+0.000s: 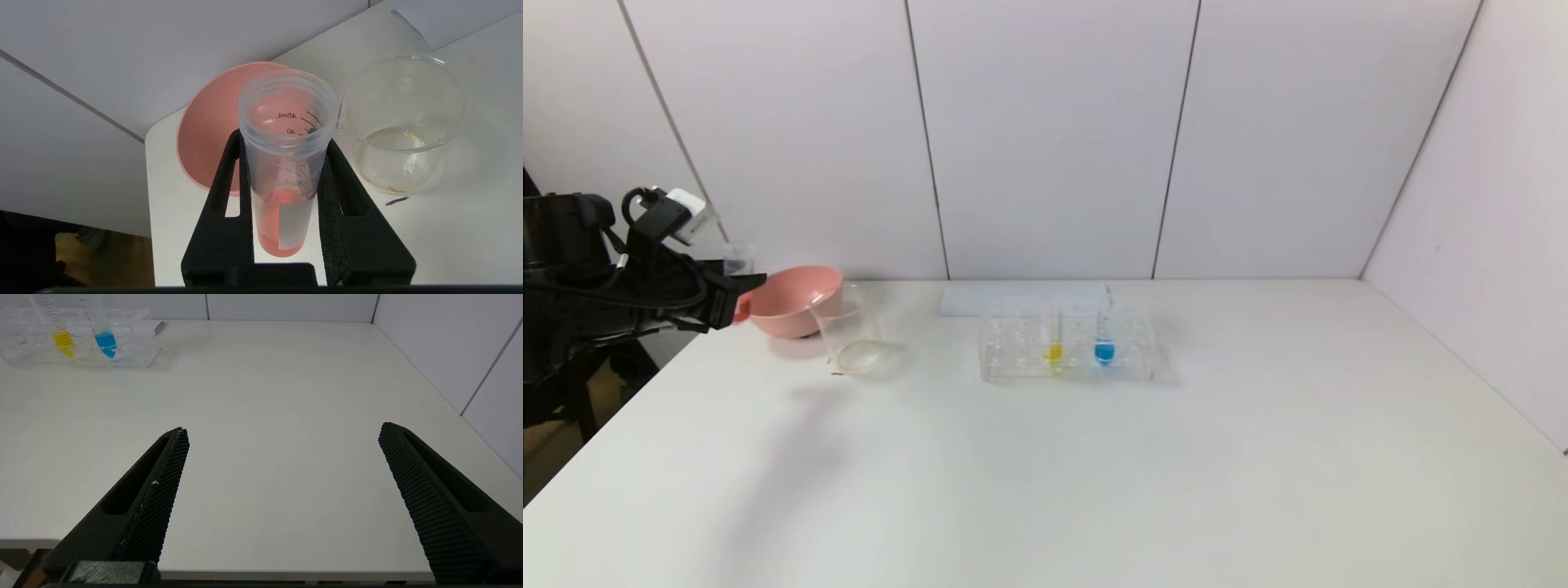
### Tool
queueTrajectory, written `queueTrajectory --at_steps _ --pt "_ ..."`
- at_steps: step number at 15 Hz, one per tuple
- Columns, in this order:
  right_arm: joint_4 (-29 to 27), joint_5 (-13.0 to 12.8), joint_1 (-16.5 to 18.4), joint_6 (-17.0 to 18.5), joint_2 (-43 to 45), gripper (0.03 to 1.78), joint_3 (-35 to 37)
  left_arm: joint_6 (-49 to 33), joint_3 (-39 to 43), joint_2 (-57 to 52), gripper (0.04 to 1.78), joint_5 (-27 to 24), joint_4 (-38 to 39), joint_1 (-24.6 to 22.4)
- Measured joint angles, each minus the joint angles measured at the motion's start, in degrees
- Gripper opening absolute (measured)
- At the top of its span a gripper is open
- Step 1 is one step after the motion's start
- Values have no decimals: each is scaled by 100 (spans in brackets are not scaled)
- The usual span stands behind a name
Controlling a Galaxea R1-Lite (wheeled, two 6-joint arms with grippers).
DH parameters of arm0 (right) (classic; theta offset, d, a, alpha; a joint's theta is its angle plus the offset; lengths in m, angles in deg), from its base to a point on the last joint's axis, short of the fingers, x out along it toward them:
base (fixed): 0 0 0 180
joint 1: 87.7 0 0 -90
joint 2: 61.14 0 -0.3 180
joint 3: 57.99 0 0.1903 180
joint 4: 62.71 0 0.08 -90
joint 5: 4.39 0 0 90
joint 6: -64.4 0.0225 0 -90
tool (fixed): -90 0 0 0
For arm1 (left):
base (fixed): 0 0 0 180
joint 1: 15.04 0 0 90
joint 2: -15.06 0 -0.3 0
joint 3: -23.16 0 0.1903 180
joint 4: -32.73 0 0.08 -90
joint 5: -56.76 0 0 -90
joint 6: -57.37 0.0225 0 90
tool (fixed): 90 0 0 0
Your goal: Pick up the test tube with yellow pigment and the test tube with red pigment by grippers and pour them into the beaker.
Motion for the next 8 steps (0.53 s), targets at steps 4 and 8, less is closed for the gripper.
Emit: queueTrajectory --at_steps 4,8 --pt "0 0 0 -5 0 170 0 450 -339 -52 46 17 -785 18" --pt "0 -2 0 -2 0 170 0 541 -433 -55 46 20 -1084 2"
